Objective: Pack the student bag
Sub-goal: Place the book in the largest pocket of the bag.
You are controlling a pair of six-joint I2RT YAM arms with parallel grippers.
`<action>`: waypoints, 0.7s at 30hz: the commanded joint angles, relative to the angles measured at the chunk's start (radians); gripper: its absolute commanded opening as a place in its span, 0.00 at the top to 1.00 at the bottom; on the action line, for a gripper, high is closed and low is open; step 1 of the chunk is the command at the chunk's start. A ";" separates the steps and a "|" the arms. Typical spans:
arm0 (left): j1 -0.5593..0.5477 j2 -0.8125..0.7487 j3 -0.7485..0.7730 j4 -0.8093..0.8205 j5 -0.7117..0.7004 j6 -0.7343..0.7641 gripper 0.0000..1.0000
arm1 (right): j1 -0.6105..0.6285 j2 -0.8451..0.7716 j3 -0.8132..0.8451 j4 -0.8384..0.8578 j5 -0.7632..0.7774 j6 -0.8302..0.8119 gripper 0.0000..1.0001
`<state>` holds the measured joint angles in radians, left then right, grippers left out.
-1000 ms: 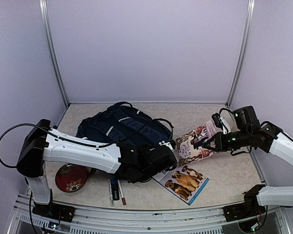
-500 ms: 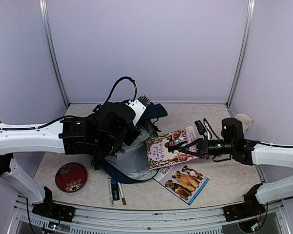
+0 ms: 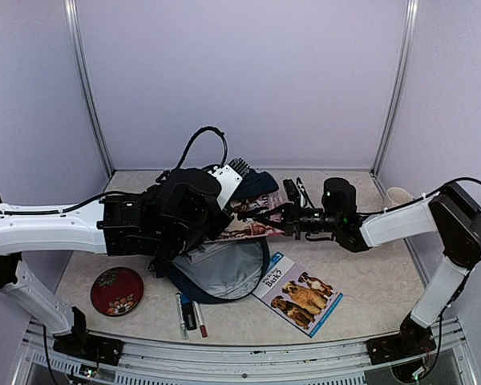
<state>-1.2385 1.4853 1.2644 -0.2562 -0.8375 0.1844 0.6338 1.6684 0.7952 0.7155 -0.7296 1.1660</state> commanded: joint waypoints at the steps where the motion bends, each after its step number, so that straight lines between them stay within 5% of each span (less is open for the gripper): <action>1: -0.024 -0.082 0.028 0.163 0.032 -0.005 1.00 | 0.002 0.102 0.016 0.096 0.037 0.091 1.00; 13: 0.004 -0.131 0.024 0.189 0.026 0.037 1.00 | 0.002 -0.095 -0.057 -0.257 0.371 -0.096 1.00; 21: 0.004 -0.171 0.030 0.239 0.081 0.067 1.00 | 0.039 0.078 0.157 -0.249 0.416 -0.070 1.00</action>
<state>-1.2205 1.4052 1.2621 -0.2604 -0.8188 0.2226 0.6464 1.6501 0.8471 0.4736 -0.4141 1.0958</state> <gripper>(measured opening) 0.121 0.035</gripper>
